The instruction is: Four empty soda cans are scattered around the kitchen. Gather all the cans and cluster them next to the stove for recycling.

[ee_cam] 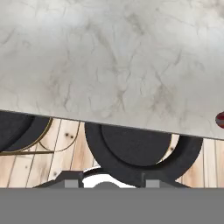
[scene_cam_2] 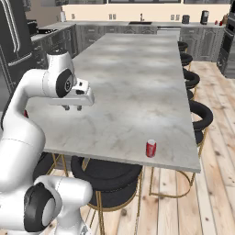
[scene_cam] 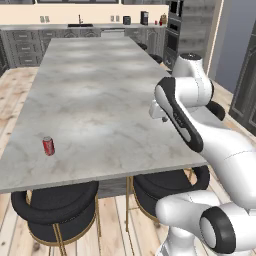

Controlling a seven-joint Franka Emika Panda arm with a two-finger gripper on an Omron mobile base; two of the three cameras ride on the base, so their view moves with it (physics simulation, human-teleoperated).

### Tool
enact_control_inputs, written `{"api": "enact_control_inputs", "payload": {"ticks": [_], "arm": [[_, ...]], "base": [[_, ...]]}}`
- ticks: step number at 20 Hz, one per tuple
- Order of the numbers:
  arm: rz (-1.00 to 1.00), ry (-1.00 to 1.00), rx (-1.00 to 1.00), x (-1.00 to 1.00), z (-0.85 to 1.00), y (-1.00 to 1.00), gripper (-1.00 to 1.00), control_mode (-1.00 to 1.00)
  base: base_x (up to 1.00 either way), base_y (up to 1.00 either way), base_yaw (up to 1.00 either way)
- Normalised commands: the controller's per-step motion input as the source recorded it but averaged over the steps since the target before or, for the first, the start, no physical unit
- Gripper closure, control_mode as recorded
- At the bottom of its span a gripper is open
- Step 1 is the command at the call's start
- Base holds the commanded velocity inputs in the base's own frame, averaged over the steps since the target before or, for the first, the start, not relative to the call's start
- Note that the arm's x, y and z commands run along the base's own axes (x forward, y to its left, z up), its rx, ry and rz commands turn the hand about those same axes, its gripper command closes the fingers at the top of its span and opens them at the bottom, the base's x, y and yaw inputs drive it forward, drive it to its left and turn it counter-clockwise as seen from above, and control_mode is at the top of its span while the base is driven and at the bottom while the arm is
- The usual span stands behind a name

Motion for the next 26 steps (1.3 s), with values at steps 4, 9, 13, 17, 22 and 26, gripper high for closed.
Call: {"api": "enact_control_inputs", "payload": {"ticks": [4,9,13,17,22,26], "arm": [[0.0,-0.03,0.0,-0.09,0.0,0.0,-1.0,-1.0],[0.0,-0.29,0.0,-0.86,0.0,-0.05,-1.0,-1.0],[-0.03,-0.38,0.0,-1.0,0.0,-0.37,-1.0,-1.0],[-0.01,-0.24,0.01,-0.69,0.0,-0.16,-1.0,-1.0],[-0.03,-0.11,0.0,-0.48,-0.01,-0.3,-1.0,-1.0],[-0.09,-0.03,0.0,-0.39,-0.1,-0.62,-1.0,-1.0]], "base": [[0.0,0.0,0.0],[0.0,0.0,0.0],[0.0,0.0,0.0],[0.0,0.0,0.0],[0.0,0.0,0.0],[0.0,0.0,0.0]]}}
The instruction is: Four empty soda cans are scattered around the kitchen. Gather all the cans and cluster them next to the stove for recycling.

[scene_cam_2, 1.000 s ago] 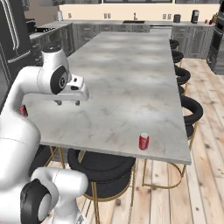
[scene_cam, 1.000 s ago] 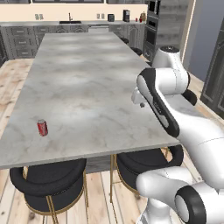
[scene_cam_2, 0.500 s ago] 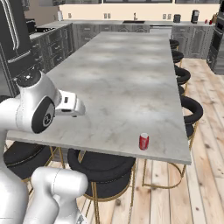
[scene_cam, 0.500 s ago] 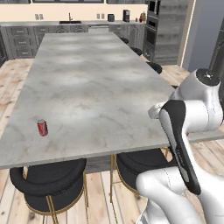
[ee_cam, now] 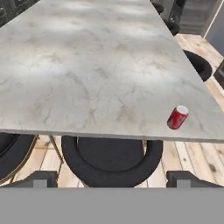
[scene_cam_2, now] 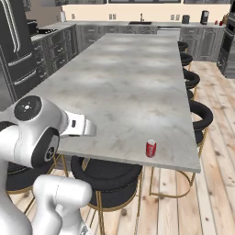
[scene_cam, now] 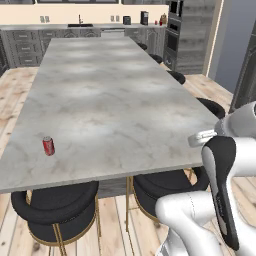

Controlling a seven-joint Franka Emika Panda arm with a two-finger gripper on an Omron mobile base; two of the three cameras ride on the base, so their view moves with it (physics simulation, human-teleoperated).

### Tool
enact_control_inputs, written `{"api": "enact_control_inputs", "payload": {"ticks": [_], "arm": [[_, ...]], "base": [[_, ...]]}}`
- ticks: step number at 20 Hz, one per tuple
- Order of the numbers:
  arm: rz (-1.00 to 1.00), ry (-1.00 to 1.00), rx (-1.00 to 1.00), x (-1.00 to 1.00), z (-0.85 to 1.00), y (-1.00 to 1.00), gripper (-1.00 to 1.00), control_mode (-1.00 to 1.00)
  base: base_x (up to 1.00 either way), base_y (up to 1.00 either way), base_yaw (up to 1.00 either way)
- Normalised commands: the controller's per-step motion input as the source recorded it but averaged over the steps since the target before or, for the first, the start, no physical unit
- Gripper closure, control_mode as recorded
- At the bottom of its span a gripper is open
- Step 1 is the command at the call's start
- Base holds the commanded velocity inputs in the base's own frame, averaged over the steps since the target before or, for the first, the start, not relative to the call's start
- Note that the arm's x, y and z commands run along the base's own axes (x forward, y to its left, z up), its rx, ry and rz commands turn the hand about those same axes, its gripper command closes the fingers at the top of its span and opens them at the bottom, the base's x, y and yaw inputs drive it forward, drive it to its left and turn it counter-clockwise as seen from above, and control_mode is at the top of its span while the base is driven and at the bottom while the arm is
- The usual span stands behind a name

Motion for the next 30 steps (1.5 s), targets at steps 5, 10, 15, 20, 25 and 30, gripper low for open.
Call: {"api": "enact_control_inputs", "payload": {"ticks": [5,10,15,20,25,30], "arm": [[-0.15,0.0,0.0,-0.14,0.0,-0.75,-1.0,-1.0],[-0.2,0.01,0.0,0.0,-0.1,-0.54,-1.0,-1.0],[-0.11,0.0,-0.01,0.0,-0.23,-0.39,-1.0,-1.0],[-0.04,0.0,-0.01,0.19,-0.12,-0.42,-1.0,-1.0],[0.0,0.0,0.01,0.29,0.0,-0.11,-1.0,-1.0],[0.03,0.03,0.09,0.28,-0.03,-0.16,-1.0,-1.0]], "base": [[0.0,0.0,0.0],[0.0,0.0,0.0],[0.0,0.0,0.0],[0.0,0.0,0.0],[0.0,0.0,0.0],[0.0,0.0,0.0]]}}
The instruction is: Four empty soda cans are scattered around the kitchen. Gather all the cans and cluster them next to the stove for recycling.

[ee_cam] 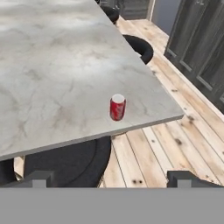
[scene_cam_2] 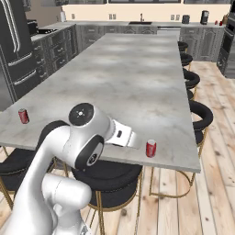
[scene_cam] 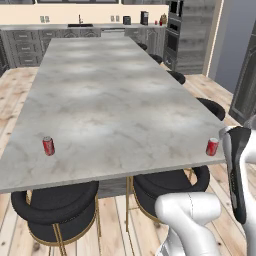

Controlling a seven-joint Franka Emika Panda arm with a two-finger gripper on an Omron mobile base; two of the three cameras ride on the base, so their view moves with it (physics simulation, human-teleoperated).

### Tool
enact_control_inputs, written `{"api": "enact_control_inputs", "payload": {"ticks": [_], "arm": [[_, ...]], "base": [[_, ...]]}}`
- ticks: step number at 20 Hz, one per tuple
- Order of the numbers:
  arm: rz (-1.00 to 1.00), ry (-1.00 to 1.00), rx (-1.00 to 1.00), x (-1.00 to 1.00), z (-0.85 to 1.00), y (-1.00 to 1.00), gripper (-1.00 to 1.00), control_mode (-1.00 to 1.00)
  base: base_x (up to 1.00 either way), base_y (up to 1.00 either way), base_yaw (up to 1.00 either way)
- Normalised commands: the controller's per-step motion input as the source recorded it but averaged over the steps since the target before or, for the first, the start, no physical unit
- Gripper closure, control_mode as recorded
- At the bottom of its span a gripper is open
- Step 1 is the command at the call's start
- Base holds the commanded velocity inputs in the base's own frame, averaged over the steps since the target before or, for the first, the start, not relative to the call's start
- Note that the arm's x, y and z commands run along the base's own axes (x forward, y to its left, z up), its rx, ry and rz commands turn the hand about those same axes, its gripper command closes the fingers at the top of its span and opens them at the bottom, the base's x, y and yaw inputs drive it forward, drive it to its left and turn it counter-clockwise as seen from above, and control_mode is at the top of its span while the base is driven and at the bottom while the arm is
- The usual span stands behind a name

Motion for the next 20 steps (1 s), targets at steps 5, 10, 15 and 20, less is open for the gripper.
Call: {"api": "enact_control_inputs", "payload": {"ticks": [5,10,15,20], "arm": [[0.05,0.04,0.11,0.2,-0.07,-0.2,-1.0,-1.0],[0.0,0.06,0.04,0.23,-0.09,-0.02,-1.0,-1.0],[0.0,0.09,0.01,0.25,-0.18,0.0,-1.0,-1.0],[0.0,0.05,0.01,0.21,-0.14,0.0,-1.0,-1.0]], "base": [[0.0,0.0,0.0],[0.0,0.0,0.0],[0.0,0.0,0.0],[0.0,0.0,0.0]]}}
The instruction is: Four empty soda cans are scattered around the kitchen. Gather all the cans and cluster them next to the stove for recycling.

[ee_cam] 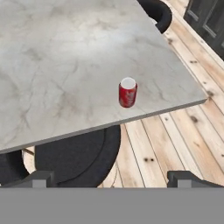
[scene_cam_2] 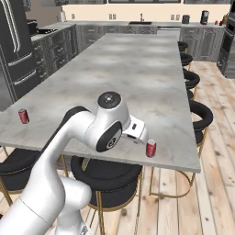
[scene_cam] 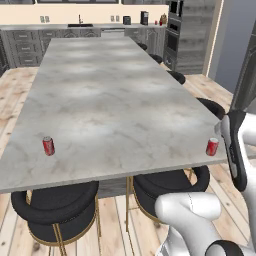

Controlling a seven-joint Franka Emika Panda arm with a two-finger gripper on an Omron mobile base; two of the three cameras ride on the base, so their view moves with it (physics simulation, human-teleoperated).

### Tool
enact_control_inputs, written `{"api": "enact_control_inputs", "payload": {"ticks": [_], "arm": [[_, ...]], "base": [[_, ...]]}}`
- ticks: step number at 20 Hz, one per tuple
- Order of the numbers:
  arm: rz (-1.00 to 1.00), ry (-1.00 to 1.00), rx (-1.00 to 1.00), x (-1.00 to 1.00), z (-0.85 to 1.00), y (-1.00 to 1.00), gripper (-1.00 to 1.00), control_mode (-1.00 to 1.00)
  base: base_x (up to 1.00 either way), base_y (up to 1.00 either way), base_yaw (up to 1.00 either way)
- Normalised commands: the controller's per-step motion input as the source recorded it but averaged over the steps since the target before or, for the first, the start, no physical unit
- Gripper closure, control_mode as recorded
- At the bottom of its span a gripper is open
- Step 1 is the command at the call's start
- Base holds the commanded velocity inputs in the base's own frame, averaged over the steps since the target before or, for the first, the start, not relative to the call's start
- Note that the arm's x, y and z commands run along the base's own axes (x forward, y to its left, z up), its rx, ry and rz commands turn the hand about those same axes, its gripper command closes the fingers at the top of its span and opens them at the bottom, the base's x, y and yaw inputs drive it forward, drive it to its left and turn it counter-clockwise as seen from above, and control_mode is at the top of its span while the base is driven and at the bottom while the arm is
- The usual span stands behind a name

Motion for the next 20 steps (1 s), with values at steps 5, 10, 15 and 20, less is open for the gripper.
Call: {"api": "enact_control_inputs", "payload": {"ticks": [5,10,15,20], "arm": [[0.0,0.04,0.02,0.17,-0.03,-0.08,-1.0,-1.0],[0.0,0.03,0.02,0.15,-0.23,-0.13,-1.0,-1.0],[0.0,0.04,0.02,0.22,-0.27,-0.15,-1.0,-1.0],[0.0,0.08,0.01,0.42,-0.3,-0.11,-1.0,-1.0]], "base": [[0.0,0.0,0.0],[0.0,0.0,0.0],[0.0,0.0,0.0],[0.0,0.0,0.0]]}}
